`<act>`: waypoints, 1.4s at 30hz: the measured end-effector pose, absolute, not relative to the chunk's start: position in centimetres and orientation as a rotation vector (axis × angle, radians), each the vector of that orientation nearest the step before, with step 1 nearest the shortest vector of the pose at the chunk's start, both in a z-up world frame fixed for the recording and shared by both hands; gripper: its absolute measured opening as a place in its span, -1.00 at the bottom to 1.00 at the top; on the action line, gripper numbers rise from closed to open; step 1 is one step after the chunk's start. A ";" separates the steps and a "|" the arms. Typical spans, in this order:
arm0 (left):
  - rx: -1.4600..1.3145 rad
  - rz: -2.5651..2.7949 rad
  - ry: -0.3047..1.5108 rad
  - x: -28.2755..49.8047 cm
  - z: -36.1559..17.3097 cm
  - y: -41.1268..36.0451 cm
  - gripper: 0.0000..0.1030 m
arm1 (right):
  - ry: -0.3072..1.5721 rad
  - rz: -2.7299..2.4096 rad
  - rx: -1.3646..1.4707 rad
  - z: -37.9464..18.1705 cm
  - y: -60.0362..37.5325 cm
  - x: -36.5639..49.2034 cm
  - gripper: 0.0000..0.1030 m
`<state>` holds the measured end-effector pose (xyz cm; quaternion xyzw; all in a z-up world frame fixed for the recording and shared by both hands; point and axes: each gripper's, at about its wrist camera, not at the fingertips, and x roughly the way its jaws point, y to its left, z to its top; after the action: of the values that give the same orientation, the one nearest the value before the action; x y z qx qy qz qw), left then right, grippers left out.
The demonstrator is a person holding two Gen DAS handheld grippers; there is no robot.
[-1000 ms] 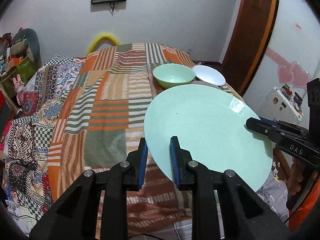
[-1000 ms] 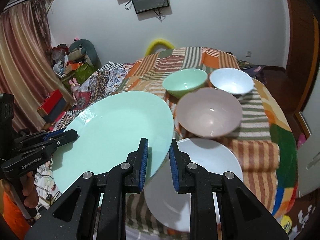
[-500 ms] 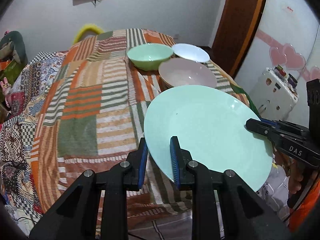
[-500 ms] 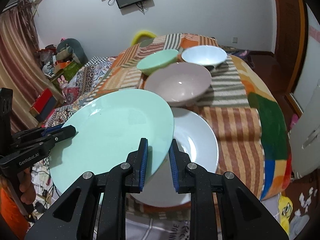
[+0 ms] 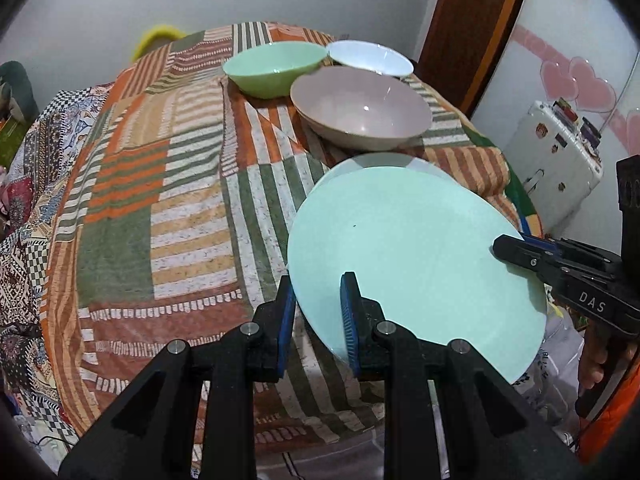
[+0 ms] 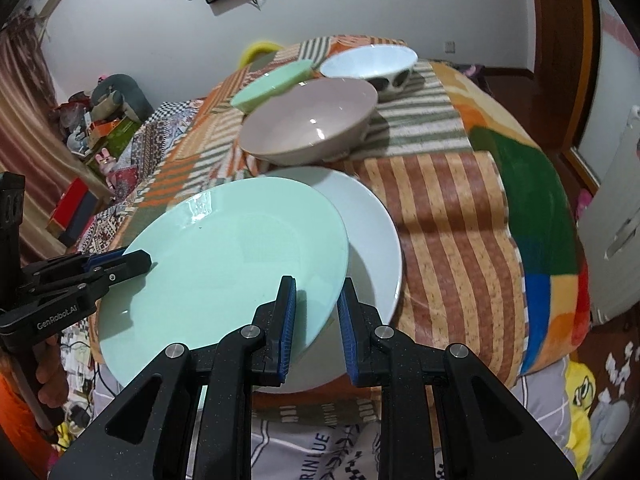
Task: Organize plates and bowls
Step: 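Lower the mint green plate onto the white plate and open both grippers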
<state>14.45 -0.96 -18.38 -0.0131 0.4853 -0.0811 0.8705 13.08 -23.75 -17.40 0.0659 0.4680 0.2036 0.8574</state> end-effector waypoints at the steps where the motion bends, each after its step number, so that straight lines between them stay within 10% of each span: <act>1: -0.027 -0.170 1.021 14.6 -18.6 -1.0 -0.58 | 0.987 0.425 0.142 -17.6 -23.8 13.1 -0.63; 42: -0.002 -0.148 1.130 17.8 -22.7 -2.0 -0.56 | 1.034 0.397 0.153 -19.5 -24.1 14.7 -0.63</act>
<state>17.84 -2.03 -22.69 -0.0011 0.5351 -0.0703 0.8419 14.73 -24.13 -19.50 0.0724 0.4903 0.1885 0.8479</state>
